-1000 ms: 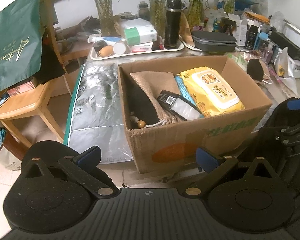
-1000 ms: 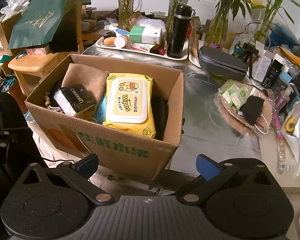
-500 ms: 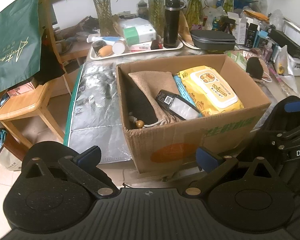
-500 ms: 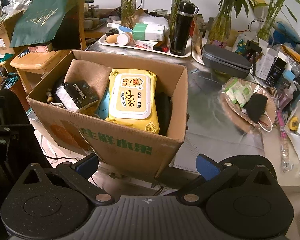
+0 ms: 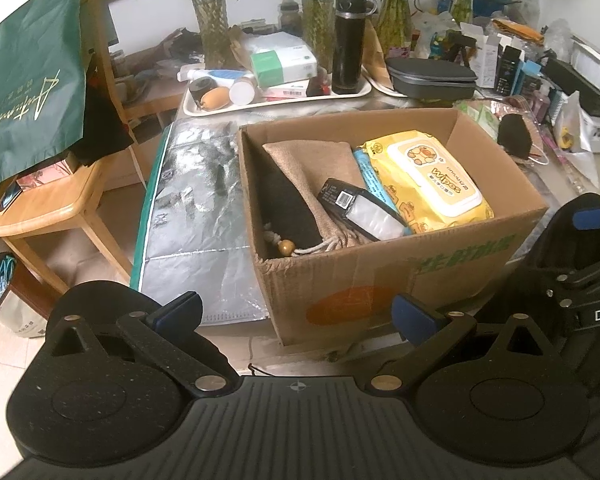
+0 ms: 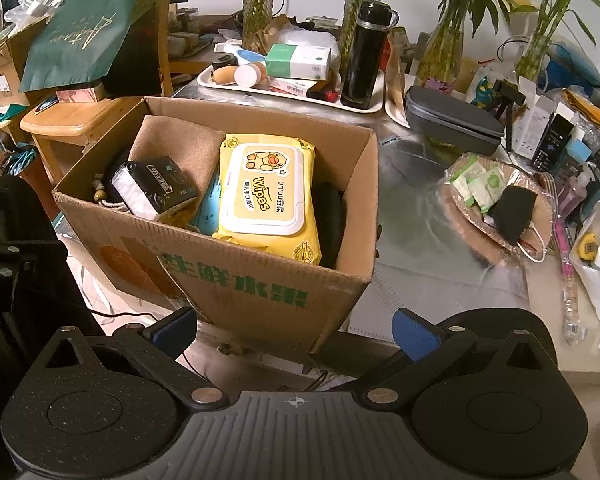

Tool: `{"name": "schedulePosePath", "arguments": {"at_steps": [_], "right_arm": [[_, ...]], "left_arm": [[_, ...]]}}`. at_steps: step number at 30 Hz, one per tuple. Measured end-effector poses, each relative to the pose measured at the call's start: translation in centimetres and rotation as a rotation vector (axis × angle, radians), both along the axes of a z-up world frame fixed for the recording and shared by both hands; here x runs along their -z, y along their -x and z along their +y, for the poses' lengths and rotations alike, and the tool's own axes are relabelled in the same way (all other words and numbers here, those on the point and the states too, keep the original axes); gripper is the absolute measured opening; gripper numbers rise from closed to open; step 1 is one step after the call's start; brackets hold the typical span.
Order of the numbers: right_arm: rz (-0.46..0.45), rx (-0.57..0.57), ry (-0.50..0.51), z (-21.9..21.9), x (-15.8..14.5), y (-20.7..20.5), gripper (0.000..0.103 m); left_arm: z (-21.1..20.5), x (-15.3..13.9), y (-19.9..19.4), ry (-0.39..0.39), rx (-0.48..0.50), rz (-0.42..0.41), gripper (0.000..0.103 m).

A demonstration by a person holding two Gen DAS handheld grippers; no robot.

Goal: Organize soft objects

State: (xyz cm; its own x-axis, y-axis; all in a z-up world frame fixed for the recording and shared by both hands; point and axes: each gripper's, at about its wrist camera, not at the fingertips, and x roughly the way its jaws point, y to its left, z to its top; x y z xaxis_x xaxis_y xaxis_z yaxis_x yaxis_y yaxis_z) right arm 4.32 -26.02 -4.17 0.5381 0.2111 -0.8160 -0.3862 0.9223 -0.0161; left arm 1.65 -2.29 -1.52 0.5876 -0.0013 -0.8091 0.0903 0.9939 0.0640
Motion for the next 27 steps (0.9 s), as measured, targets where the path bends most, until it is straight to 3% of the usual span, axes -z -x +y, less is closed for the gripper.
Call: {"name": "schedulePosePath", "arguments": {"at_steps": [27], "right_arm": [[0.028,-0.018,0.012,-0.3,-2.3,-0.6,0.103]], "left_arm": [[-1.0,-1.4,-0.4,0.011,0.013,0.046,0.103]]}}
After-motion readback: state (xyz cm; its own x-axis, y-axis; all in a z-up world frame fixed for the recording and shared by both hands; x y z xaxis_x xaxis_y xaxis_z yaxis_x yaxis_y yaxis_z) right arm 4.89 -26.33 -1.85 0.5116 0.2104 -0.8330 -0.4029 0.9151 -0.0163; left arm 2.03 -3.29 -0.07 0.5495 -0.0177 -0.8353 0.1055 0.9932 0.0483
